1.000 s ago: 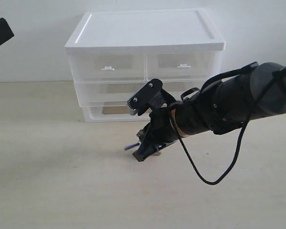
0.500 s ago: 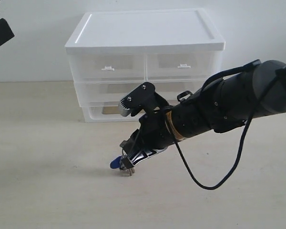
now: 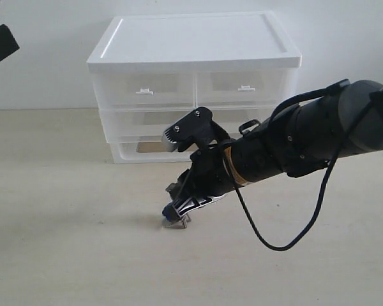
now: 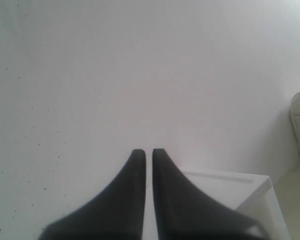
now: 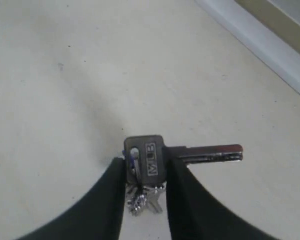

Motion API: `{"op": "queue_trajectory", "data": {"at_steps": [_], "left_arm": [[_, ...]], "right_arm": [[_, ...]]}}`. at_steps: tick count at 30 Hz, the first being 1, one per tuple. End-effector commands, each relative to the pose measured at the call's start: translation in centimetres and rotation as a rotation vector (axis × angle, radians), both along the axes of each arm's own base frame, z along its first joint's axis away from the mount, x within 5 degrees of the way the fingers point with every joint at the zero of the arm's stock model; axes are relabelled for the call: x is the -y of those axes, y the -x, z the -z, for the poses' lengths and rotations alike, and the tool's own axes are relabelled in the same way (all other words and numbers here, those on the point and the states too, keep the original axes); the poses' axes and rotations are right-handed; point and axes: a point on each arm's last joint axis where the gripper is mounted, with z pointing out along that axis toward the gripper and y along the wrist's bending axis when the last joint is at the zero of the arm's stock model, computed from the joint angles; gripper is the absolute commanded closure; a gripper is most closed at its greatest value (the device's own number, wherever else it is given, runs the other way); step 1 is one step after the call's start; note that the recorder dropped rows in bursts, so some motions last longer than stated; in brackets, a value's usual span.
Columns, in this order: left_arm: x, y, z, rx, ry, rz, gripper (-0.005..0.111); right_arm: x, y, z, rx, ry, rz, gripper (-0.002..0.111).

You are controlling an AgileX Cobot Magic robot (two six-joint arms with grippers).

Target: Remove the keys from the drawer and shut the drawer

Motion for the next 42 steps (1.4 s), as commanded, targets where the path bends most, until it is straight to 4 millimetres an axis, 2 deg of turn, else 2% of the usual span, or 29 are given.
{"op": "queue_trajectory", "data": {"at_steps": [1,3,6,7,8,12,13,15,19,20,21,23,25,31,37,42], "left_arm": [[-0.2,0.1,0.0,-0.002,0.009,-0.014,0.102],[-0.2,0.1,0.0,-0.002,0.009,-0.014,0.102],[-0.2,0.1,0.0,-0.002,0.009,-0.014,0.102],[-0.2,0.1,0.0,-0.002,0.009,-0.014,0.102],[-0.2,0.1,0.0,-0.002,0.009,-0.014,0.102],[-0.2,0.1,0.0,-0.009,0.015,-0.012,0.102],[-0.2,0.1,0.1,-0.013,0.016,-0.012,0.102],[-0.2,0.1,0.3,-0.016,0.022,-0.01,0.102],[-0.5,1.3,0.4,-0.017,0.057,-0.012,0.102],[-0.7,2.1,0.3,-0.007,0.063,-0.01,0.102],[-0.7,2.5,0.3,-0.001,0.066,-0.01,0.102],[-1.1,4.3,0.6,0.014,0.078,-0.011,0.102],[-1.5,6.0,0.9,0.019,0.118,-0.01,0.102],[-2.5,11.5,2.5,0.11,0.146,-0.007,0.102],[-3.4,14.2,3.6,0.156,0.2,-0.034,0.102],[-3.8,16.0,4.6,0.191,0.217,-0.038,0.102]], "right_arm": [[0.2,-0.3,-0.6,0.018,-0.005,0.031,0.064],[0.2,-0.3,-0.6,0.009,-0.011,0.041,0.059],[0.2,-0.2,-1.1,0.015,-0.022,0.048,0.062],[0.2,-0.1,-1.9,0.02,-0.043,0.053,0.064],[0.2,0.1,-2.5,0.023,-0.059,0.052,0.068],[0.2,1.5,-6.2,0.053,-0.15,-0.022,0.104],[0.4,1.9,-6.9,0.065,-0.162,-0.037,0.108],[1.0,2.7,-8.1,0.098,-0.172,-0.038,0.108],[5.6,6.1,-11.0,0.271,-0.122,0.136,0.108],[7.4,8.0,-11.7,0.316,-0.126,0.172,0.108],[8.0,8.9,-11.9,0.325,-0.132,0.174,0.108],[10.7,13.0,-13.7,0.404,-0.209,0.18,0.108],[12.8,15.9,-15.0,0.494,-0.276,0.192,0.108],[18.1,23.5,-17.4,0.731,-0.531,0.241,0.108],[20.3,26.8,-17.7,0.838,-0.662,0.245,0.108],[21.0,27.8,-17.0,0.871,-0.69,0.248,0.108]]}}
